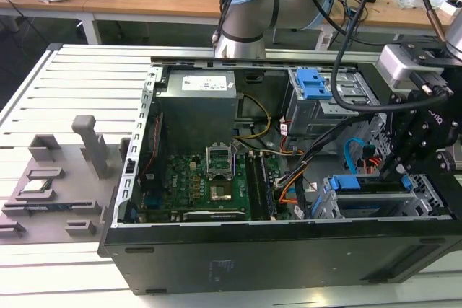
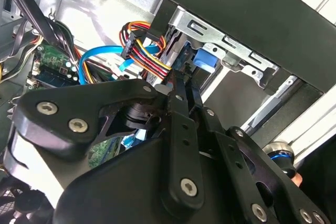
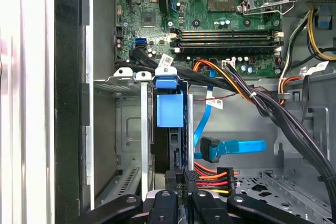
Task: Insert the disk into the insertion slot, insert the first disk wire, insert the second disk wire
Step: 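Insert the first disk wire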
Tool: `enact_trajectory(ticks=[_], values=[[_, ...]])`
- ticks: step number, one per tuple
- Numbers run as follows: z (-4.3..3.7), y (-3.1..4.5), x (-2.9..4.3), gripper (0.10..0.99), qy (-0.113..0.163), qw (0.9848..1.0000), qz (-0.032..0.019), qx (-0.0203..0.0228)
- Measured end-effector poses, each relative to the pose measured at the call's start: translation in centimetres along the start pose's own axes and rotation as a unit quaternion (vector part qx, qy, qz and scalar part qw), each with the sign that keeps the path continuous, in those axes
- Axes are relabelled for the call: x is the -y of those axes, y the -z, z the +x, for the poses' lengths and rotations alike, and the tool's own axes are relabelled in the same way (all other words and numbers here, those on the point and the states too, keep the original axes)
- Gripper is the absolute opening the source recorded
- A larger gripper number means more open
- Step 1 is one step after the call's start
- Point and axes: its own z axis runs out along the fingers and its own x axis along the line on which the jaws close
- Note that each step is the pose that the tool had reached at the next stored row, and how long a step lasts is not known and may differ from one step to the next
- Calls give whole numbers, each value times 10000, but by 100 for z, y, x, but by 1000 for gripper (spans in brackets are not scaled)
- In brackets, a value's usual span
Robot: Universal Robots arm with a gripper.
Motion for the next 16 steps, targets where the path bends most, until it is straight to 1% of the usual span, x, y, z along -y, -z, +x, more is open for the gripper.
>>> enact_trajectory(ticks=[3, 5, 7, 8, 10, 16], values=[[-1, 0, 1, 169, 0, 10000, 1, 1], [1, 24, 1, 169, 0, 10000, 1, 2], [0, 26, 0, 169, 1, 10000, 0, 9], [1, 28, 0, 169, 1, 10000, 0, 20], [0, 27, 1, 169, 3, 10000, -1, 64], [3, 20, 1, 169, 3, 10000, -1, 63]])
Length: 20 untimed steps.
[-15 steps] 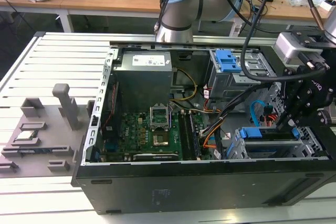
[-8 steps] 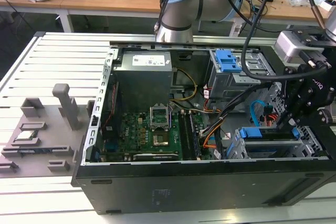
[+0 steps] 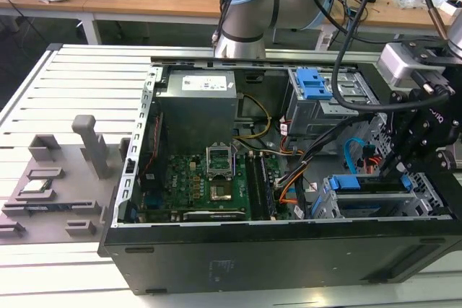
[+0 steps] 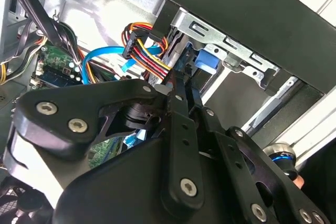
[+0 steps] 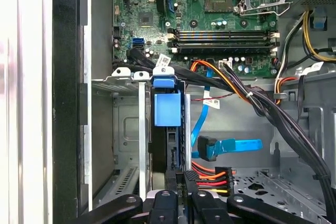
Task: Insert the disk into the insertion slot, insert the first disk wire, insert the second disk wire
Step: 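Insert the first disk wire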
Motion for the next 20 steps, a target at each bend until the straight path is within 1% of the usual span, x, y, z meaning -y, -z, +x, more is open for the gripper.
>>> enact_trajectory(ticks=[4, 8, 11, 14, 19, 20], values=[[1, -16, 1, 169, 0, 10000, 0, 2], [2, -48, 2, 169, 0, 10000, 0, 6], [10, -62, 3, 169, 0, 10000, 0, 0], [16, -68, 3, 169, 0, 10000, 0, -6], [16, -71, 3, 169, 0, 10000, 0, -4], [16, -71, 3, 180, 0, 10000, 0, -3]])
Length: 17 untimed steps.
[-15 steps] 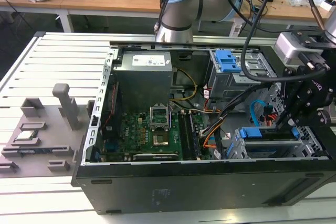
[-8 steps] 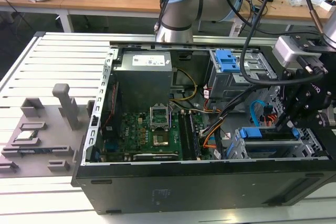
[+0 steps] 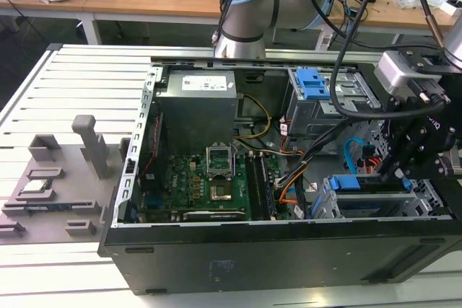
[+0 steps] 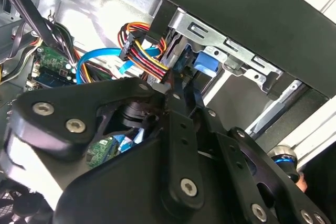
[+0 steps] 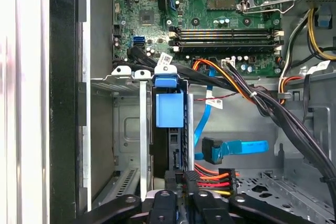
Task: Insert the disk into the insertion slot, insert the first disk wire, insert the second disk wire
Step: 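Insert the first disk wire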
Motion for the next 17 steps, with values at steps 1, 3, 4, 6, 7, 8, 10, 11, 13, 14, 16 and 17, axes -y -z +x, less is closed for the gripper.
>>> enact_trajectory(ticks=[1, 3, 4, 6, 7, 8, 10, 11, 13, 14, 16, 17], values=[[0, 18, -1, 247, 0, 10000, 0, -2], [2, 104, -4, 247, 0, 10000, 0, -2], [3, 150, -6, 247, 0, 10000, 0, -2], [-3, 224, -9, 247, 0, 10000, 0, -2], [-8, 274, -12, 231, 0, 10000, 1, -2], [-11, 314, -13, 165, 0, 10000, 0, -2], [-15, 407, -18, 106, 0, 10000, 0, -3], [-17, 458, -20, 106, 0, 10000, 0, -3], [-17, 545, -23, 106, 0, 10000, 0, -2], [-16, 551, -23, 106, 1, 10000, 0, -1], [-17, 552, -23, 106, 0, 10000, 1, -2], [-16, 553, -23, 106, 0, 10000, 0, -2]])
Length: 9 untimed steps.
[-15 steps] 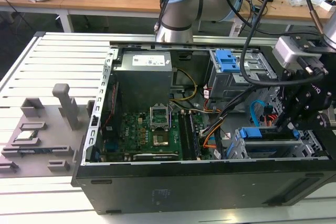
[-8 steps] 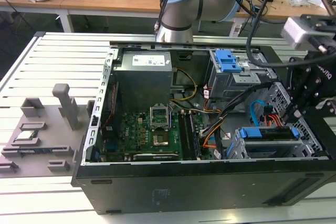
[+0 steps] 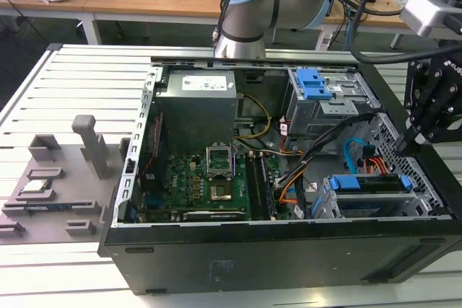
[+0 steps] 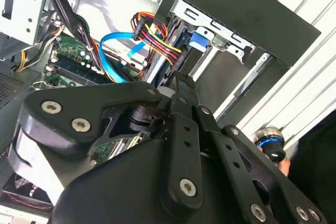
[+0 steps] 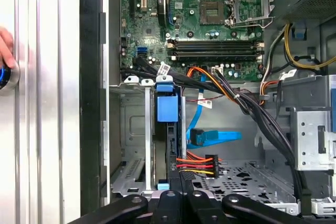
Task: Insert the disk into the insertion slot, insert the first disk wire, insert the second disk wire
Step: 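Insert the first disk wire, then insert the second disk wire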
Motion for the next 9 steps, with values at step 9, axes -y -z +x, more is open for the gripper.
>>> enact_trajectory(ticks=[9], values=[[0, 2, 0, 302, 0, 10000, 0, 0]])
